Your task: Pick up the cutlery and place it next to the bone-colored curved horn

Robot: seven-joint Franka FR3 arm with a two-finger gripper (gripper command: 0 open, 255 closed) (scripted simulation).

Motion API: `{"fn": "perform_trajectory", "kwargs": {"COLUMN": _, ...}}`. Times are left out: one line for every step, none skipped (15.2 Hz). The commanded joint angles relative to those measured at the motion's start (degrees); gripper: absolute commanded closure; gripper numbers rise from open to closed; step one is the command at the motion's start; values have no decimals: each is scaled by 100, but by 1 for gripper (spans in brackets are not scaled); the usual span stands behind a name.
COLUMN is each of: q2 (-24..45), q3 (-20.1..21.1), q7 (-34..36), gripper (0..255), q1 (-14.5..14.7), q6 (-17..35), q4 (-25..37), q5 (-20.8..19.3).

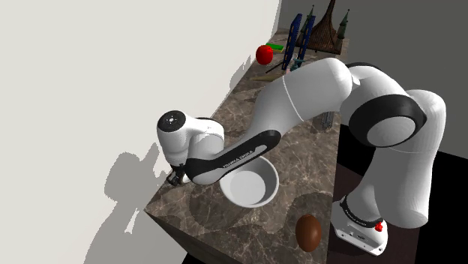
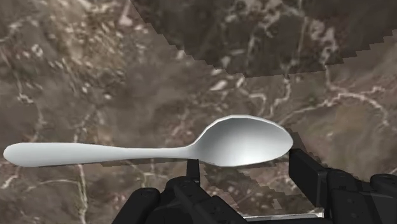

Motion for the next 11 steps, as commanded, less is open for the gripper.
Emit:
{"fn": "perform_trajectory", "kwargs": {"q2": 1, "q3": -1, "q7": 0, "gripper": 255, "q1": 0, "q6": 0, "q4": 0, "q5": 0}}
{"fn": "perform_trajectory", "kwargs": {"q2": 0, "q3": 0, "q7": 0, "gripper": 255, "q1": 0, "q6": 1, "q4": -1, "q5": 0}}
{"fn": "perform_trajectory", "kwargs": {"q2": -40, "q3": 11, "q7": -19, "gripper": 255, "q1": -7, "q6": -59, "q4": 20, "q5": 22}}
{"fn": "perform_trajectory", "kwargs": {"q2": -79, "q3": 22, "q7": -37, "gripper": 255, "q1": -14, "q6": -119, "q4": 44, "q5": 43}}
{"fn": "perform_trajectory", "kwargs": {"q2": -117, "q3": 32, "q7": -55, "gripper": 255, "q1": -20, "q6": -180, "q4": 69, "q5": 65}}
{"fn": "perform_trajectory", "kwargs": {"q2": -154, "q3": 42, "q7": -72, "gripper": 255, "q1": -26, "q6": -241, "q4": 95, "q5": 86}}
{"fn": "perform_trajectory", "kwargs": {"q2": -190, "q3": 52, "q7": -90, "gripper": 255, "q1": -31, "q6": -302, "q4": 123, "q5": 106}}
{"fn": "perform_trajectory", "kwargs": {"q2": -225, "q3": 61, "q7": -107, "gripper": 255, "q1": -36, "q6": -364, "q4": 152, "q5": 126}}
{"fn": "perform_trajectory", "kwargs": {"q2": -260, "q3": 70, "q7": -124, "gripper": 255, "q1": -41, "q6": -426, "q4": 182, "q5": 146}}
{"fn": "perform_trajectory", "kwargs": {"q2": -293, "q3": 78, "q7": -141, "gripper": 255, "q1": -46, "q6": -489, "q4": 213, "q5": 165}}
{"fn": "perform_trajectory", "kwargs": {"q2": -325, "q3": 86, "q7": -157, "gripper": 255, "q1": -50, "q6": -552, "q4": 246, "q5": 184}}
